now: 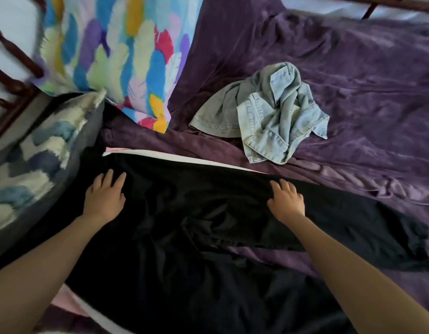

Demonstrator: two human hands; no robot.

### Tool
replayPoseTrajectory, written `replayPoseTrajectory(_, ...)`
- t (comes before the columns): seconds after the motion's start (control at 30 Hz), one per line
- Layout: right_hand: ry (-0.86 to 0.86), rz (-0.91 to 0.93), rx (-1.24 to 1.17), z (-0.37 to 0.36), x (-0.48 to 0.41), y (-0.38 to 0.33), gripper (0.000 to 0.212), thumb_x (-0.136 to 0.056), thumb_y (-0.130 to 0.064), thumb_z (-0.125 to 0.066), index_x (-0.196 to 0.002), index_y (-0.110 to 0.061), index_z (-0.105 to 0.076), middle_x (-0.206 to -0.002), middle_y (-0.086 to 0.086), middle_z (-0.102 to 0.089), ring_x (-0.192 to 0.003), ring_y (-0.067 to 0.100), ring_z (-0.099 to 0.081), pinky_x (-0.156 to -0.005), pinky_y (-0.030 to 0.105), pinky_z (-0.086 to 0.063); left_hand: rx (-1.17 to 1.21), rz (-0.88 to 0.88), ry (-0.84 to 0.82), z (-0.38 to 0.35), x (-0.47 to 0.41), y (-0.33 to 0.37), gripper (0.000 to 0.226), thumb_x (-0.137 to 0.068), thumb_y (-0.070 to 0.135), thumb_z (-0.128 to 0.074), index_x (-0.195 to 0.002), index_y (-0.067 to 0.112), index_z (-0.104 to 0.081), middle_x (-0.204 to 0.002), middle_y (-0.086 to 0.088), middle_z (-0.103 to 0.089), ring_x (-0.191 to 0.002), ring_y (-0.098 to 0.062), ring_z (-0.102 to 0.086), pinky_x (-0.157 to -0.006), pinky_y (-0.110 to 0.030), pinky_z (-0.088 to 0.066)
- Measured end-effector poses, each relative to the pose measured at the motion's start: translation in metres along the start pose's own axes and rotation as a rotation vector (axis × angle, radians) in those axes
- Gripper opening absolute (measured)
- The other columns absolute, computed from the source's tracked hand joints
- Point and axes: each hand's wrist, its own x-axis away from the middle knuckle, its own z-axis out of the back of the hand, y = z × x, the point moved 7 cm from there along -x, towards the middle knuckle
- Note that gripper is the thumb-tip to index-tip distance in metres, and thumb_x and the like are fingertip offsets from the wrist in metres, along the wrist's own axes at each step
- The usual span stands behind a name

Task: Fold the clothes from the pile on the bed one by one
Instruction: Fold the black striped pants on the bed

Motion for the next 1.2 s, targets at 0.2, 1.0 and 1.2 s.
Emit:
replayPoseTrajectory(0.2, 0.039, -0.077, 0.108, 0.003, -0.035, -0.011, 0.067, -0.09, -0.021, -0.053, -0.147, -0.02, -0.018, -0.155, 0.004, -0.017, -0.143, 0.023, -0.012, -0.111, 0.043, -0.021, -0.173, -0.144, 0.047, 0.026, -0.073, -0.02, 0.068, -0.091, 0.019, -0.052, -0.15, 0.02, -0.017, -0.157, -0.01, -0.012, -0.142, -0.03, -0.011, -0.109, -0.043, -0.022)
replayPoseTrajectory(1.0, 0.605, 0.005, 0.148, 0.019, 0.175, 0.01, 0.048, -0.06, -0.022, -0.037, -0.078, 0.011, -0.067, -0.059, 0.022, -0.055, -0.05, 0.04, -0.058, -0.051, 0.044, -0.046, 0.279, -0.562, 0.845, 0.088, 0.061, -0.094, 0.03, -0.071, 0.004, -0.035, -0.076, -0.011, -0.061, -0.081, -0.029, -0.054, -0.069, -0.043, -0.055, -0.055, -0.055, -0.048)
replayPoseTrajectory(1.2, 0.531, 0.127, 0.255, -0.057, 0.255, 0.012, 0.045, -0.058, -0.024, -0.038, -0.078, 0.003, -0.068, -0.061, 0.018, -0.06, -0.051, 0.036, -0.063, -0.061, 0.038, -0.026, 0.215, -0.617, 0.82, 0.037, 0.139, -0.137, 0.026, -0.064, 0.011, -0.036, -0.083, 0.007, -0.053, -0.093, -0.009, -0.046, -0.078, -0.031, -0.04, -0.058, -0.051, -0.045)
